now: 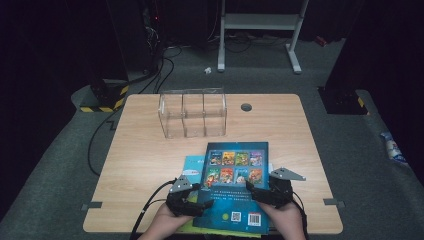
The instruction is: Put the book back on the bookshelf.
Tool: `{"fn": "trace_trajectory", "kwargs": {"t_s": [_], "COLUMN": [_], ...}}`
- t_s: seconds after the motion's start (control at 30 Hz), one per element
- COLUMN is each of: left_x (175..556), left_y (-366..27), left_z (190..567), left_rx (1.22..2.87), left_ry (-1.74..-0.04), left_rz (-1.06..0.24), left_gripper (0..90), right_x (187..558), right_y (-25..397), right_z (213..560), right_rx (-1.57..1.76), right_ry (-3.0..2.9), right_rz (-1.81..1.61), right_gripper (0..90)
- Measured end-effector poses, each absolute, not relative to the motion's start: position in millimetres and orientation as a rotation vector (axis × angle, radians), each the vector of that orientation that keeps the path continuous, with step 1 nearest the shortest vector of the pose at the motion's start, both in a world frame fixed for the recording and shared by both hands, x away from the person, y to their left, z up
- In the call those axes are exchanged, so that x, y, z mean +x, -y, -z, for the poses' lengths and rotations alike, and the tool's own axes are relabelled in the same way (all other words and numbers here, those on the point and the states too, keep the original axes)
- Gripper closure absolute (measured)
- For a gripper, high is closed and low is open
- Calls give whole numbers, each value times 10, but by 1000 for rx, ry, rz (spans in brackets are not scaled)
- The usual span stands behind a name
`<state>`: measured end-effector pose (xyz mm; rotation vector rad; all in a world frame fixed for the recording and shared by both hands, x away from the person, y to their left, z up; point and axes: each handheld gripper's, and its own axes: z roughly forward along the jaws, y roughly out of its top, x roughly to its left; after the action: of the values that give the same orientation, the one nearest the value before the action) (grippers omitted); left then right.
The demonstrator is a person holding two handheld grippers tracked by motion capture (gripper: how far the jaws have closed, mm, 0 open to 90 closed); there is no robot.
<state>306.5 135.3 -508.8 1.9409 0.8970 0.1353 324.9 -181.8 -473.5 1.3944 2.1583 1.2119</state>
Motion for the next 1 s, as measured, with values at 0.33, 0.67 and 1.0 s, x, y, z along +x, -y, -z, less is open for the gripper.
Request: {"fn": "trace_trajectory", "kwargs": {"t_s": [0.33, 0.67, 1.0], "left_x": [3069, 3078, 3085], "left_y": [-1353, -1361, -1366], "left_z": [5085, 5086, 5094], "left_rx": [1950, 1953, 1943], "left_ry": [-896, -894, -893], "left_rz": [-135, -132, -130], "left_gripper": [169, 171, 160], "right_x": [3213, 3172, 3135], "right_y": [1868, 1914, 1897], "right_z": [4701, 4671, 4639], "right_rx": [1427, 1415, 1394], "right_ry": [-2132, -2117, -2093], "right_rz": [-1229, -1259, -1250], "right_gripper": [314, 412, 439]}}
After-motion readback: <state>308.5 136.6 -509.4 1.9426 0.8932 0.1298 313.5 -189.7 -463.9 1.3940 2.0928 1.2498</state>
